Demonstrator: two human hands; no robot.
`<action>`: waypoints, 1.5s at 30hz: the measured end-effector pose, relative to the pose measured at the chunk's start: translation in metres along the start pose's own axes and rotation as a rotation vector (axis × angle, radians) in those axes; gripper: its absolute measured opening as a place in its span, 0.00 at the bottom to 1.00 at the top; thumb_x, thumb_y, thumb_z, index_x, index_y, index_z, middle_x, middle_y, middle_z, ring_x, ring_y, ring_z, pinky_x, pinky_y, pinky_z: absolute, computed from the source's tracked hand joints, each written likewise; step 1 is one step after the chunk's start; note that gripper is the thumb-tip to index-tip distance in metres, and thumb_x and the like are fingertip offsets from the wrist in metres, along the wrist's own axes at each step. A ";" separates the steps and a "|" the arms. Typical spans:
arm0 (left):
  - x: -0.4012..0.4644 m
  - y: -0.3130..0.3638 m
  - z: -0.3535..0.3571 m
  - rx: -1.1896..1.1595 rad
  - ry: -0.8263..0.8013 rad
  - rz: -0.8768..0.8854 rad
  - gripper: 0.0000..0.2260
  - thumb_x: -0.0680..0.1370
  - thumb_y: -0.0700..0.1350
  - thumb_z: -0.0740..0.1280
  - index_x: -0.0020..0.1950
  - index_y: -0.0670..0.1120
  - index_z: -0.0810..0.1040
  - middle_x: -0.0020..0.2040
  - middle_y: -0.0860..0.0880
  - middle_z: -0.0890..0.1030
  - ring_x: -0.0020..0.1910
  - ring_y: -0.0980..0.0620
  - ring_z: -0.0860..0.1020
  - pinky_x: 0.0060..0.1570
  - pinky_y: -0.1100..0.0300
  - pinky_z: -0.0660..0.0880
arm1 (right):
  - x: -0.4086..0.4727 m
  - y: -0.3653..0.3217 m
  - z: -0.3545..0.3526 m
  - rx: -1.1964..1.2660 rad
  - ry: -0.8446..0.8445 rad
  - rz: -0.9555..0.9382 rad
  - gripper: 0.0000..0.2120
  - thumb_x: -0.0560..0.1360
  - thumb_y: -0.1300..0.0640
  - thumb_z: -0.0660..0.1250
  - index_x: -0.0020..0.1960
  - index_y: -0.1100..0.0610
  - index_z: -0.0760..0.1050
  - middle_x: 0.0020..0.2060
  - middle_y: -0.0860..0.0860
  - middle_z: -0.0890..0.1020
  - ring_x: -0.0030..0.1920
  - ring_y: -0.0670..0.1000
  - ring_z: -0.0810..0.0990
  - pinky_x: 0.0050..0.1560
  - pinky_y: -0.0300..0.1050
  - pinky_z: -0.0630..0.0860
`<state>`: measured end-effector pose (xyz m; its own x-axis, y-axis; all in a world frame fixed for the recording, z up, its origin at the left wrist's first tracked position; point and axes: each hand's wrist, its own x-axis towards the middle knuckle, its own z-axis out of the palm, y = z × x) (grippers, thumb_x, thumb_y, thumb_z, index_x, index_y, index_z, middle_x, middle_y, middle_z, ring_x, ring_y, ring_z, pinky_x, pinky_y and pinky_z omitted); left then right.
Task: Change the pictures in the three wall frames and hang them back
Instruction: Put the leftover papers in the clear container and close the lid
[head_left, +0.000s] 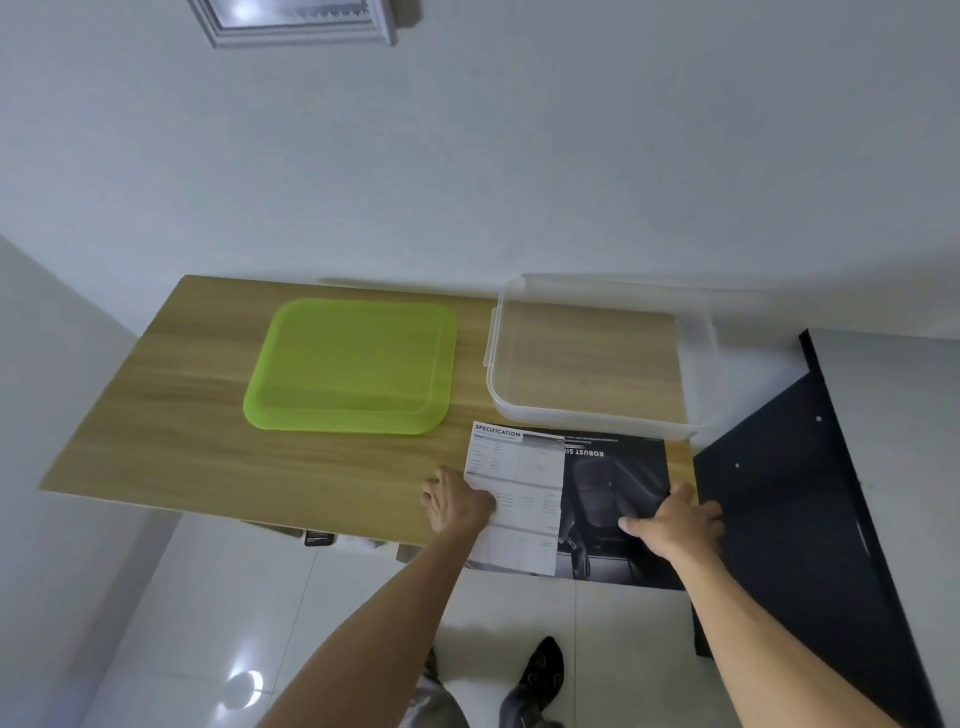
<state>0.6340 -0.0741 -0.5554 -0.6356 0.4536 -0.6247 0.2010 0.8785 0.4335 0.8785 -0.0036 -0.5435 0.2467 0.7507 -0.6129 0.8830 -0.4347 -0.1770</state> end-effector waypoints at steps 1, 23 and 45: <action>-0.001 -0.001 0.001 -0.024 0.007 0.014 0.24 0.68 0.41 0.74 0.60 0.41 0.68 0.63 0.42 0.70 0.64 0.41 0.68 0.62 0.52 0.67 | -0.003 -0.001 -0.001 -0.035 0.022 0.014 0.46 0.68 0.45 0.78 0.74 0.58 0.55 0.71 0.64 0.59 0.69 0.65 0.65 0.60 0.60 0.74; -0.016 -0.018 -0.015 -0.469 -0.233 0.146 0.15 0.72 0.30 0.61 0.55 0.44 0.75 0.49 0.45 0.82 0.44 0.46 0.81 0.37 0.55 0.78 | -0.011 0.045 -0.016 0.439 -0.064 -0.090 0.24 0.72 0.58 0.76 0.65 0.57 0.70 0.58 0.54 0.77 0.57 0.58 0.78 0.55 0.52 0.77; -0.014 -0.012 -0.119 -0.587 -0.470 0.407 0.26 0.70 0.25 0.68 0.64 0.44 0.75 0.51 0.42 0.85 0.52 0.39 0.82 0.56 0.36 0.76 | -0.105 0.039 -0.042 0.782 0.011 -0.249 0.24 0.73 0.68 0.72 0.64 0.51 0.71 0.50 0.54 0.84 0.50 0.53 0.82 0.47 0.46 0.76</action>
<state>0.5520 -0.1091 -0.4743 -0.1960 0.8463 -0.4954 -0.1543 0.4723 0.8678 0.9041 -0.0787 -0.4539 0.0880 0.8741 -0.4778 0.3798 -0.4729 -0.7951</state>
